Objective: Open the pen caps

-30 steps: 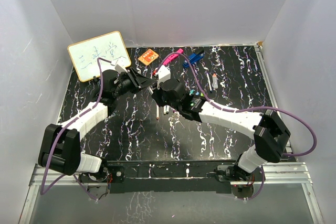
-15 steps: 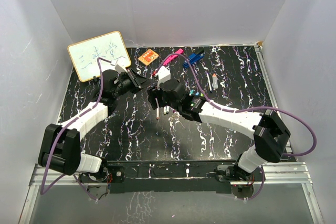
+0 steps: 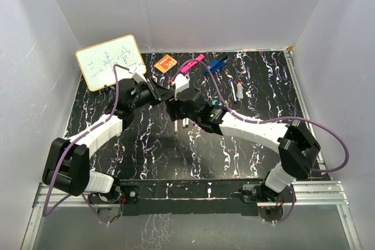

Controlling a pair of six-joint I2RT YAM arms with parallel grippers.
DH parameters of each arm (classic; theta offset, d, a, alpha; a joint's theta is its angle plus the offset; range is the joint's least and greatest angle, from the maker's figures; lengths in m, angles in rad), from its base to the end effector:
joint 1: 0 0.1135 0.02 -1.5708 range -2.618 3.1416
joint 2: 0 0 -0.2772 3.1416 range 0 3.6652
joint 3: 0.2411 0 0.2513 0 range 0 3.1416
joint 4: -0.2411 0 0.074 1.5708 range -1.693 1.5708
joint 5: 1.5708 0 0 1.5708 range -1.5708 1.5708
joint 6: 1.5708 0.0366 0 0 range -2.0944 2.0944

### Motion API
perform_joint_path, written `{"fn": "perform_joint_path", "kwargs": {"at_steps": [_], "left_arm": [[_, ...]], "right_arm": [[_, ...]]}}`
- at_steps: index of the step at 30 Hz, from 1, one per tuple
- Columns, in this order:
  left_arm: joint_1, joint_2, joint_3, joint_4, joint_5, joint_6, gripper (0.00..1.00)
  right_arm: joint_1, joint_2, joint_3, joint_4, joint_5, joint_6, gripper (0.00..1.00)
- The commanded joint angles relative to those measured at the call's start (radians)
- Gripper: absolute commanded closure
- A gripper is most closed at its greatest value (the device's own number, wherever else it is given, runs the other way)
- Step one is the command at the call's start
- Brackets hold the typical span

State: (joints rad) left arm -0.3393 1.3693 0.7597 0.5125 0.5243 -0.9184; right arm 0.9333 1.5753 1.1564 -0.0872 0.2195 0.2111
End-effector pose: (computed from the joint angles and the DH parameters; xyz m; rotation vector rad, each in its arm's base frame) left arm 0.2807 -0.1185 0.2843 -0.0939 1.8497 -1.3509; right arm 0.2234 0.2882 0.2931 -0.6126 2.0068 0.4739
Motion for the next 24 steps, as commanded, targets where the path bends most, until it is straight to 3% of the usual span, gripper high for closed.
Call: {"fn": "perform_joint_path", "kwargs": {"at_steps": [1, 7, 11, 18, 24], "left_arm": [[-0.024, -0.006, 0.046, -0.014, -0.003, 0.036, 1.0], [-0.039, 0.021, 0.047, -0.023, -0.012, 0.049, 1.0], [-0.043, 0.016, 0.044, -0.034, -0.038, 0.052, 1.0], [-0.01, 0.023, 0.169, -0.205, -0.215, 0.128, 1.0], [0.131, 0.143, 0.278, -0.195, -0.172, 0.121, 1.0]], "right_arm": [[-0.009, 0.012, 0.067, 0.03, 0.02, -0.001, 0.51], [-0.016, 0.012, 0.074, 0.035, 0.02, -0.001, 0.71], [-0.018, 0.009, 0.07, 0.03, 0.019, 0.004, 1.0], [-0.019, -0.038, -0.055, 0.007, -0.001, 0.041, 1.0], [-0.02, -0.137, -0.228, -0.003, -0.014, 0.11, 1.0]]}}
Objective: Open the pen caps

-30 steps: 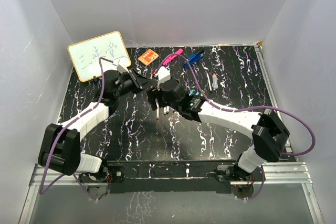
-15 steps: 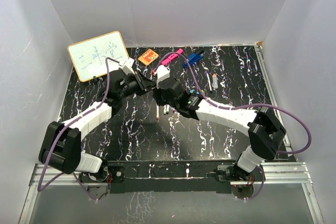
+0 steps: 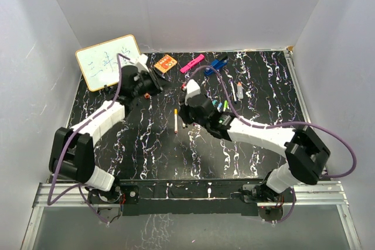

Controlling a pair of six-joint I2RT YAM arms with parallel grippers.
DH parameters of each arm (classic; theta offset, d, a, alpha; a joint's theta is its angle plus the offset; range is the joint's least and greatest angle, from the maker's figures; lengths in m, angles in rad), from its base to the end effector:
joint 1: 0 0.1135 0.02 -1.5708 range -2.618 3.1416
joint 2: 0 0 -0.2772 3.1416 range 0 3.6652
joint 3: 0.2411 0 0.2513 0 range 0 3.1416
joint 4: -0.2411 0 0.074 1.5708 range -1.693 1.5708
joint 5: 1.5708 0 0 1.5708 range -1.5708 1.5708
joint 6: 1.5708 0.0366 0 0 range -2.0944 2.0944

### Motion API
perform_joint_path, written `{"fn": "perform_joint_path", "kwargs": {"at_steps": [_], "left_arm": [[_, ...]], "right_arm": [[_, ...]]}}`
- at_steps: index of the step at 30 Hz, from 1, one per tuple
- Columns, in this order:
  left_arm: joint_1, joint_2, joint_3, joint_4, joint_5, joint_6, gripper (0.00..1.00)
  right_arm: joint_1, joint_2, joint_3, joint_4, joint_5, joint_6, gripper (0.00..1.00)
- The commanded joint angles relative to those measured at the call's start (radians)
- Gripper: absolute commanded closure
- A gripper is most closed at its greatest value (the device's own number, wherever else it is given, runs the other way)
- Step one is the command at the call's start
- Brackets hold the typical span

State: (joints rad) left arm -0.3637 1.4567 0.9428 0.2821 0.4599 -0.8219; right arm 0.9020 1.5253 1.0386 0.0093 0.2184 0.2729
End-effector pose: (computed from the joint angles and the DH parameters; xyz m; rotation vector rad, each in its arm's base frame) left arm 0.3067 -0.1341 0.2967 -0.0901 1.9611 -1.2283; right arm 0.2224 0.2686 0.2789 -0.5091 2.0113 0.5093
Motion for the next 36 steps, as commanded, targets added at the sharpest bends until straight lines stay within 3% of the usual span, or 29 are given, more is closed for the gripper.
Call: {"fn": "perform_joint_path", "kwargs": {"at_steps": [1, 5, 9, 18, 36], "left_arm": [[0.171, 0.073, 0.106, 0.038, -0.096, 0.023, 1.0], [0.205, 0.116, 0.128, 0.017, -0.098, 0.04, 1.0], [0.213, 0.114, 0.153, -0.126, -0.161, 0.131, 1.0], [0.213, 0.219, 0.225, -0.436, -0.31, 0.31, 1.0], [0.209, 0.354, 0.227, -0.489, -0.358, 0.33, 1.0]], "right_arm": [[0.012, -0.102, -0.126, -0.101, -0.008, 0.051, 1.0], [0.005, -0.138, -0.146, -0.117, 0.033, 0.042, 1.0], [-0.03, -0.138, -0.105, -0.155, 0.099, 0.019, 1.0], [-0.273, -0.132, -0.006, -0.205, 0.086, -0.041, 1.0], [-0.498, -0.095, 0.023, -0.221, 0.037, -0.065, 1.0]]}}
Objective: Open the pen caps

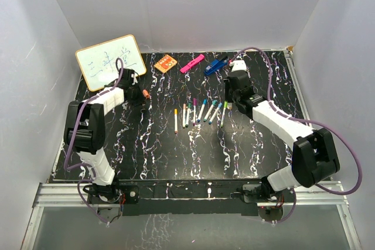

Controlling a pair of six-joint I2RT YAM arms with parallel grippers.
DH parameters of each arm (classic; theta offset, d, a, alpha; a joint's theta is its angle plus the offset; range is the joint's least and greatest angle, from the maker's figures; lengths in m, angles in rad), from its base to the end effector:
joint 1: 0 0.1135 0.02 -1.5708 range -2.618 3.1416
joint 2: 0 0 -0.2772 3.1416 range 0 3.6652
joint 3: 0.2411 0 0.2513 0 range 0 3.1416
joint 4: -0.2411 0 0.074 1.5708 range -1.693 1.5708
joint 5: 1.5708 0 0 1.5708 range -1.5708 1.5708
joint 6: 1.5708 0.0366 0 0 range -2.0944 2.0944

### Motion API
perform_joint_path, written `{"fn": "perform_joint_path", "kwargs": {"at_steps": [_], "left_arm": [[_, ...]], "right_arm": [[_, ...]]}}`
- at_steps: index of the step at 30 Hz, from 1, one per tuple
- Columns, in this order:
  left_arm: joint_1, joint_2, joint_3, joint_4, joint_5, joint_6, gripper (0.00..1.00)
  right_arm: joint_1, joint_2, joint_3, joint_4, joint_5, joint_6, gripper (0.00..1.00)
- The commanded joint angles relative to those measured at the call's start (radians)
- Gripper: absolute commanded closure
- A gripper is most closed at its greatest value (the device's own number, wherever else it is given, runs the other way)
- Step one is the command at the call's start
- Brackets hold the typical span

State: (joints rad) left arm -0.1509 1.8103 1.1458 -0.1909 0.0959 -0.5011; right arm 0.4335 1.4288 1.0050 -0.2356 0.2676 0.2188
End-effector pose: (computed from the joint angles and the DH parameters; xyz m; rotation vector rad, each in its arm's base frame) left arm 0.3824 -0.0617 0.1962 -0.3855 2.4329 -0.4068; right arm 0.2893 0.1232 0.2753 -0.0914 2.2018 0.0649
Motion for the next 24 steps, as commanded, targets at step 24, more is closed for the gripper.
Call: {"fn": "perform_joint_path", "kwargs": {"at_steps": [24], "left_arm": [[-0.105, 0.236, 0.298, -0.062, -0.058, 0.008, 1.0]], "right_arm": [[-0.129, 0.016, 0.075, 0.039, -0.068, -0.028, 1.0]]}}
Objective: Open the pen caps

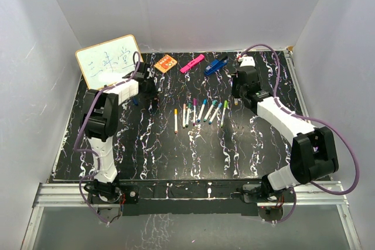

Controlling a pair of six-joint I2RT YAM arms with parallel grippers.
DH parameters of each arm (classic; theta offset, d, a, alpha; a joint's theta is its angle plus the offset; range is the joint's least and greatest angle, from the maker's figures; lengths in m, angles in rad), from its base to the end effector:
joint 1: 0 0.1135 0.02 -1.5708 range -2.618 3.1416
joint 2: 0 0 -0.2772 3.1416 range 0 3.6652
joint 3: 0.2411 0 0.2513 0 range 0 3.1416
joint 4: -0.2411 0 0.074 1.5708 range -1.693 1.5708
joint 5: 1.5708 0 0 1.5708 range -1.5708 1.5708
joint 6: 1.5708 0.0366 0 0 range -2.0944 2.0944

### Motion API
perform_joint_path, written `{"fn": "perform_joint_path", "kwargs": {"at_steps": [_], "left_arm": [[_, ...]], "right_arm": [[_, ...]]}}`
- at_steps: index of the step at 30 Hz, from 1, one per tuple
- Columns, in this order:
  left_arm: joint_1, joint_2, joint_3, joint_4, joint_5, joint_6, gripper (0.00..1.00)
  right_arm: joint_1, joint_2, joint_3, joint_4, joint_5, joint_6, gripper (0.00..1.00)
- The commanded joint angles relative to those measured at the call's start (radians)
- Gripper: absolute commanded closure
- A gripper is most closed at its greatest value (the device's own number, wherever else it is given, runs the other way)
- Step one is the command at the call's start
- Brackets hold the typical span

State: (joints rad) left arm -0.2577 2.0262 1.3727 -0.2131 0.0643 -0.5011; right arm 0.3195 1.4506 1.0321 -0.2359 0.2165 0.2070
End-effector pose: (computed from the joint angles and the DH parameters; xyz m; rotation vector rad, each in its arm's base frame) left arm 0.4285 -0.1154 0.1775 -0.2719 2.4644 -0.4114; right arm 0.3074 0.0934 0.2776 -0.0059 2.2079 0.0516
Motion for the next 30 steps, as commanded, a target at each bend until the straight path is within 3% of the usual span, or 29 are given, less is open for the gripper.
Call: {"fn": "perform_joint_path", "kwargs": {"at_steps": [1, 9, 16, 23, 30], "left_arm": [[0.002, 0.031, 0.083, -0.045, -0.028, 0.011, 1.0], [0.002, 0.073, 0.127, -0.069, -0.048, 0.017, 0.99], [0.003, 0.065, 0.136, -0.1, -0.08, 0.027, 0.68], [0.004, 0.026, 0.133, -0.105, -0.092, 0.027, 0.53], [0.003, -0.129, 0.142, -0.116, -0.122, 0.04, 0.42]], "right_arm": [[-0.021, 0.001, 0.049, 0.041, -0.021, -0.016, 1.0], [-0.056, 0.084, 0.084, 0.054, -0.032, -0.03, 1.0], [-0.071, 0.189, 0.135, 0.092, 0.013, -0.099, 1.0], [-0.103, 0.262, 0.172, 0.123, -0.026, -0.142, 1.0], [-0.103, 0.324, 0.191, 0.15, -0.088, -0.173, 1.0]]}}
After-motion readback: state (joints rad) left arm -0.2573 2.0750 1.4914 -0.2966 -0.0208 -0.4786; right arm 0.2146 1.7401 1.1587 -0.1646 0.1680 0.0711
